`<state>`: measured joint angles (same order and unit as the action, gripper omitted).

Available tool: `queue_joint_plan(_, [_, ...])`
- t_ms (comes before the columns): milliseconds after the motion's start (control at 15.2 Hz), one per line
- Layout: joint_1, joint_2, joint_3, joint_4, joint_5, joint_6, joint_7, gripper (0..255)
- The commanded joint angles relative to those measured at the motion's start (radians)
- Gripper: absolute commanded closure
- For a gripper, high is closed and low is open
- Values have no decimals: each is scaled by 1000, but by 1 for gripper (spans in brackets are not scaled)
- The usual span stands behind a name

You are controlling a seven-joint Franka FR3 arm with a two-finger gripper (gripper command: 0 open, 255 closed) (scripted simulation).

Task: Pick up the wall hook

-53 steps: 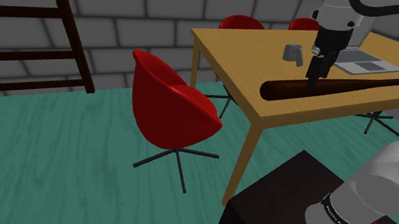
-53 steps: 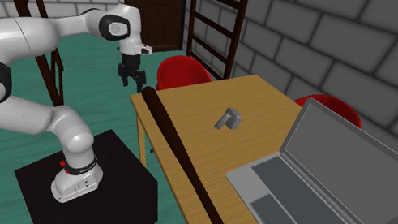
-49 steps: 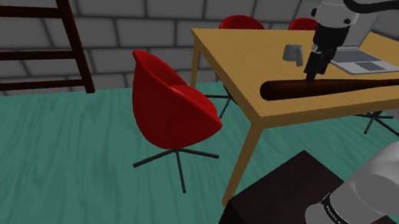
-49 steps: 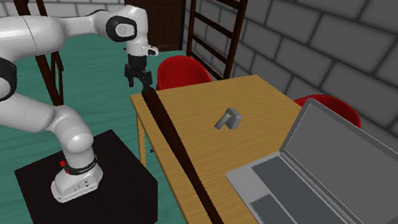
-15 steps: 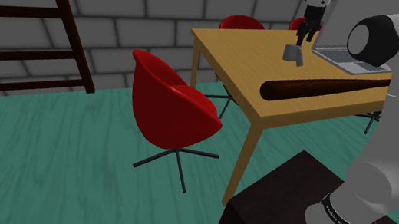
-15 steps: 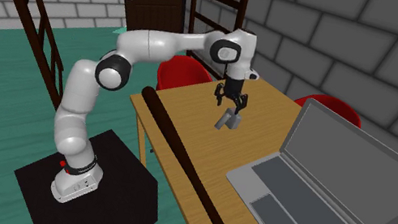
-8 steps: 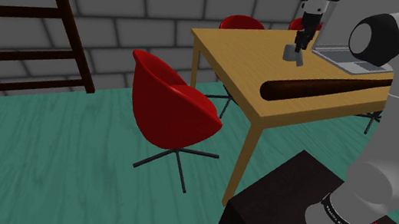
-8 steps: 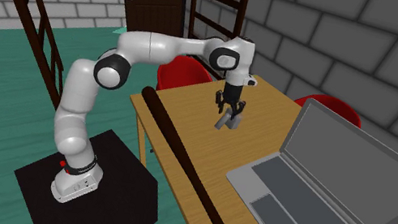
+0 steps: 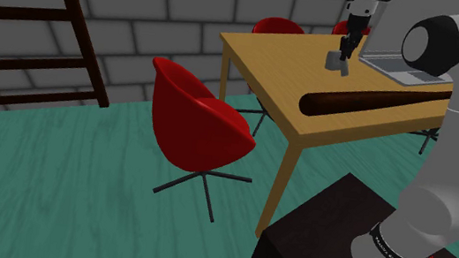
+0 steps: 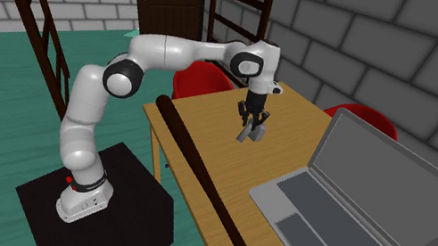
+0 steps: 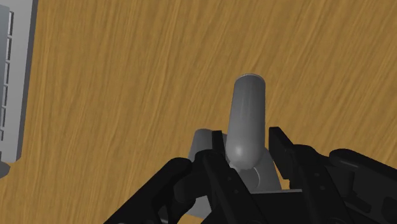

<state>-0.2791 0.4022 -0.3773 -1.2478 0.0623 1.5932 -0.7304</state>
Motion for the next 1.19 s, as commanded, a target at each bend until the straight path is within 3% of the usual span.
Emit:
queue_joint_plan(0, [-3,6,-1,8,0,-7,-1,255])
queue_joint_plan(594, [-33,60,-1,215,19,-160,-12,255])
queue_joint_plan(990, [-75,139,3,430,45,-296,-20,255])
queue_joint_plan(1122, [-77,142,3,437,46,-300,-20,255])
